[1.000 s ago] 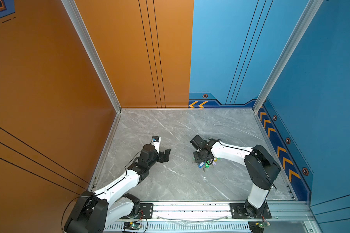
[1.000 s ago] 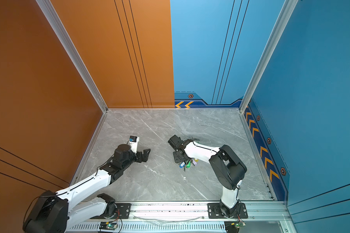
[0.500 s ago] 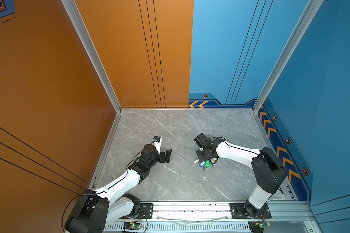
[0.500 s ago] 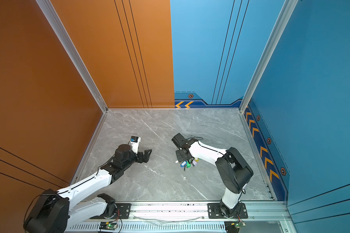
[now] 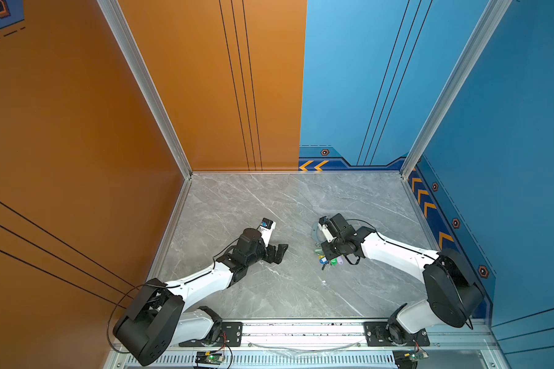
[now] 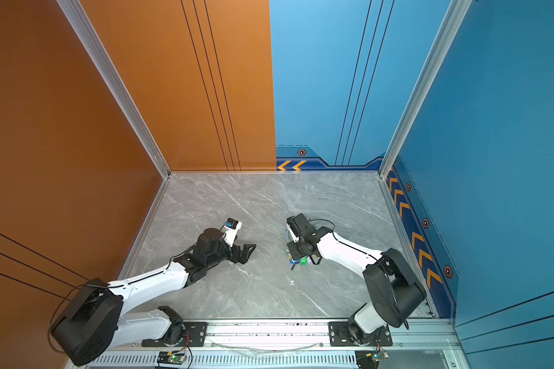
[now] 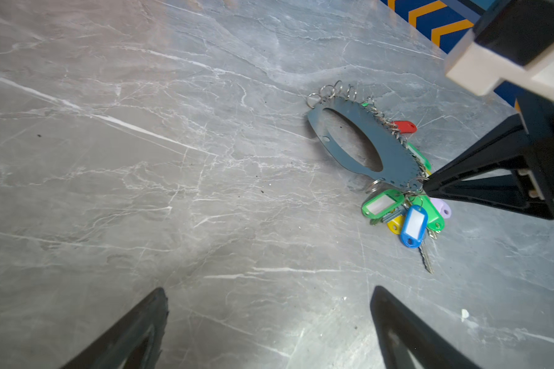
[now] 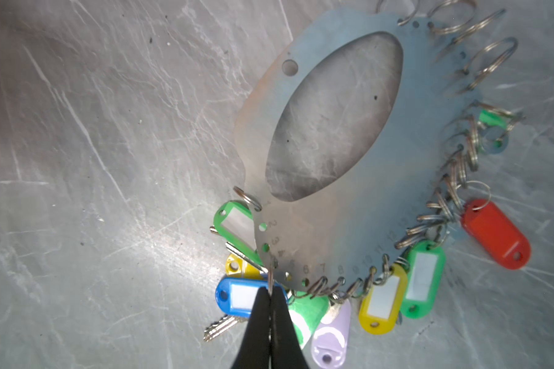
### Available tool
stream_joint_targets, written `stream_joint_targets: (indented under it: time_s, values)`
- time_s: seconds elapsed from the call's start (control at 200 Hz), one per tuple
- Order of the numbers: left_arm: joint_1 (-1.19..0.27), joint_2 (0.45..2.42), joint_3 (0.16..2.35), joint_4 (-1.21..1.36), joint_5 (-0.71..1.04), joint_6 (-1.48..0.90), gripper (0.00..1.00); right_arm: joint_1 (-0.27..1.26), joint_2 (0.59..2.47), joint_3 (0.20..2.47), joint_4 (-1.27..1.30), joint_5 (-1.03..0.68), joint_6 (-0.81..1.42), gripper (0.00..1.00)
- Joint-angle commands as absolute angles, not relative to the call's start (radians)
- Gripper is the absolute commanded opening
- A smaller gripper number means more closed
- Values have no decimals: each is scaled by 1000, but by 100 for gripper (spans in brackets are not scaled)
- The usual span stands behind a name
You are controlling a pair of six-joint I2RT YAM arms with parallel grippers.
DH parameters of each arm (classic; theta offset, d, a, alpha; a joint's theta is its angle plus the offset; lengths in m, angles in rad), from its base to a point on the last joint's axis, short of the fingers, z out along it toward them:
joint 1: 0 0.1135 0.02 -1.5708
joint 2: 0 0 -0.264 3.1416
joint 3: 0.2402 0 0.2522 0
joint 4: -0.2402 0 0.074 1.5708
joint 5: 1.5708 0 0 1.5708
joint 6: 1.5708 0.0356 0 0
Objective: Remove the keys from the keyring
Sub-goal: 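Lift the plate edge with the right gripper while the left gripper approaches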
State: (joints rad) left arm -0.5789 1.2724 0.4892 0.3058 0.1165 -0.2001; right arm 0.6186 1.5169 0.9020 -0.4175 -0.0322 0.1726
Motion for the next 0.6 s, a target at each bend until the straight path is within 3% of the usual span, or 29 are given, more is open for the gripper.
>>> stream_joint_targets:
  time_s: [0.0, 0.115, 0.325, 0.355, 0.596]
  values:
    - [-596, 1329, 548, 333, 178, -216, 99, 601, 1478, 860, -377, -69, 148, 4]
    - [-604, 1420, 618, 350, 252, -265, 100, 581, 1435, 816, -339, -92, 154, 4]
    - [-644, 1619, 768, 402, 414, -358, 88, 536, 1361, 741, -270, -164, 165, 4]
    - [-654, 1642, 788, 403, 436, -358, 82, 530, 1352, 732, -261, -173, 166, 4]
    - [-690, 1765, 895, 403, 579, -319, 79, 481, 1298, 680, -199, -258, 187, 4]
